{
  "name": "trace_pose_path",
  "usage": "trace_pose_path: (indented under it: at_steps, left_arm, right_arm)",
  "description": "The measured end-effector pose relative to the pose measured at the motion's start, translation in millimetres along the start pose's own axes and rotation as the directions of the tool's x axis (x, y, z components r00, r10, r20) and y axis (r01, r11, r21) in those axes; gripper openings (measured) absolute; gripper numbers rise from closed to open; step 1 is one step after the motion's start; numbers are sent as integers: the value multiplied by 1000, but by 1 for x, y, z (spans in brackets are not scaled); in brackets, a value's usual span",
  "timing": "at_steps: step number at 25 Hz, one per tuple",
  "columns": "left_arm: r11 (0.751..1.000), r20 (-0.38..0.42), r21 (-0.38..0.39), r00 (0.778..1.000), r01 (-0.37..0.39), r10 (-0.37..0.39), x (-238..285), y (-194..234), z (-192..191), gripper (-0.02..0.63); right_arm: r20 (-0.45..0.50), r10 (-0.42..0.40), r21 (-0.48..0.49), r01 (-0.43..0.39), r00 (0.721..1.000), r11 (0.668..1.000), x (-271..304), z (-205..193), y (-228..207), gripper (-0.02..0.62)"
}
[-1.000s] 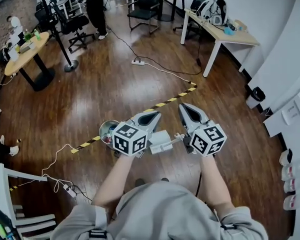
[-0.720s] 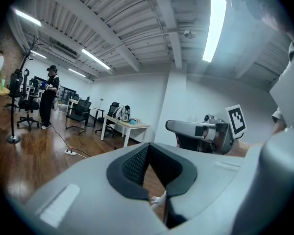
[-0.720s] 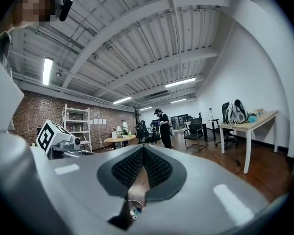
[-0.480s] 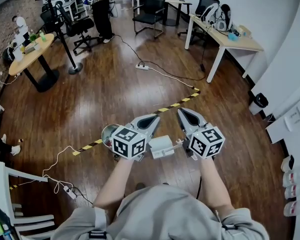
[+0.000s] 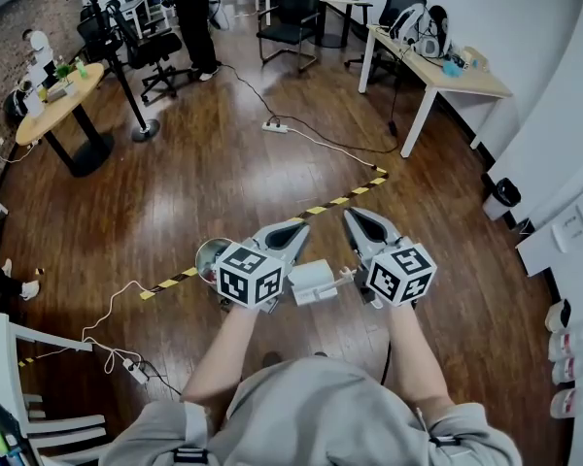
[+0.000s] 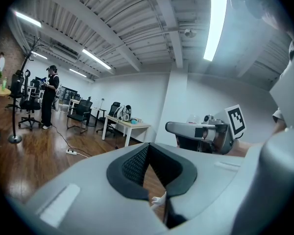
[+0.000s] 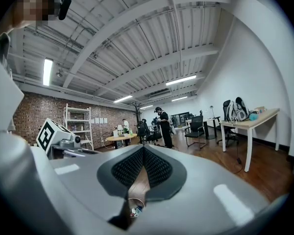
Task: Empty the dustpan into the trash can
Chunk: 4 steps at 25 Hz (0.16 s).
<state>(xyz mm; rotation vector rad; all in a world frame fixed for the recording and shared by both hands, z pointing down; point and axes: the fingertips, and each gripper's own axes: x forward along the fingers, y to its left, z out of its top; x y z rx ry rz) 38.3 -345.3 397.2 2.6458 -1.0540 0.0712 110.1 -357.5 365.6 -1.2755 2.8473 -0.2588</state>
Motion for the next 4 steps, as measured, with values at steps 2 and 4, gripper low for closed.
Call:
trace_pose_path:
  at_steps: [2,4]
  left_arm:
    - [1000,0,-1,1000,0,0,2,-2,0,6]
    - [1000,0,-1,1000,1,-1,4,-3,0,5]
  right_arm:
    - [2,0,2,0,1000,1000,-2,1,-2,0]
    - [5,0,4,0,1000,1000,-3,2,-4,0]
